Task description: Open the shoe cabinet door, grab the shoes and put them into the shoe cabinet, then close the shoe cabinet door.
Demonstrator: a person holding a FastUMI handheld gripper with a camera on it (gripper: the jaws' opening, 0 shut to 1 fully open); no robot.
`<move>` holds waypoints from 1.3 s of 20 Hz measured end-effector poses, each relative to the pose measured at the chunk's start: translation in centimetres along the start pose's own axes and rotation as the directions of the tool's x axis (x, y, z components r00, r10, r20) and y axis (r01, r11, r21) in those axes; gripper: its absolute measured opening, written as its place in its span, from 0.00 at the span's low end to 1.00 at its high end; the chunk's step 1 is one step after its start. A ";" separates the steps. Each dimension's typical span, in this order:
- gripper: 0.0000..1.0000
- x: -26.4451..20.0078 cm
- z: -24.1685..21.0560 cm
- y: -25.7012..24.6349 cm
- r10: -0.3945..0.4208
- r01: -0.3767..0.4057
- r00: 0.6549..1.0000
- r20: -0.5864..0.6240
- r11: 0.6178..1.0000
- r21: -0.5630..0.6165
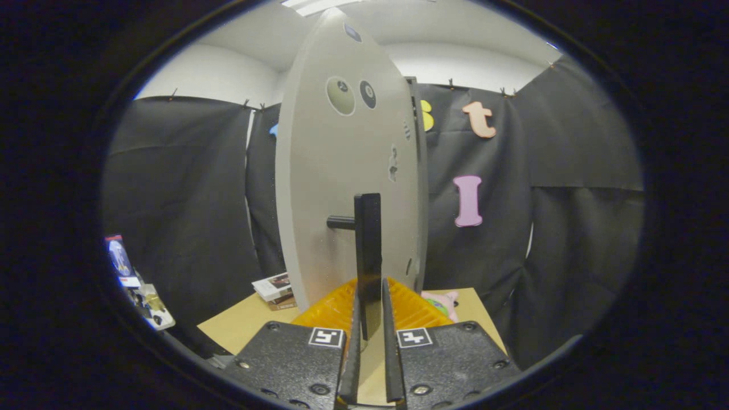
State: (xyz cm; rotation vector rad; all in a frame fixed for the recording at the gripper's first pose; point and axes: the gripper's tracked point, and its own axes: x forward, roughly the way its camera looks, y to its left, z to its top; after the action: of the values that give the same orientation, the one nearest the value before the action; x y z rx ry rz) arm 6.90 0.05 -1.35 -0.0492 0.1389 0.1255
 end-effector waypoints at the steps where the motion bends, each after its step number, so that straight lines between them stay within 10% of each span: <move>1: 0.20 0.3 0.1 -1.0 -0.035 0.035 0.999 0.002 0.999 -0.003; 7: 0.04 0.4 0.3 -3.1 -0.031 0.030 0.999 0.022 0.998 0.057; 22: 0.07 -2.9 0.8 -5.1 -0.023 0.025 0.996 0.092 1.000 -0.018; 26: 0.51 -6.1 2.3 -4.9 -0.114 0.123 0.972 0.206 0.992 -0.030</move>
State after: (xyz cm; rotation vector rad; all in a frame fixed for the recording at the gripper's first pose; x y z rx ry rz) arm 1.84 -5.39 2.00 -0.0869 -0.0715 0.0138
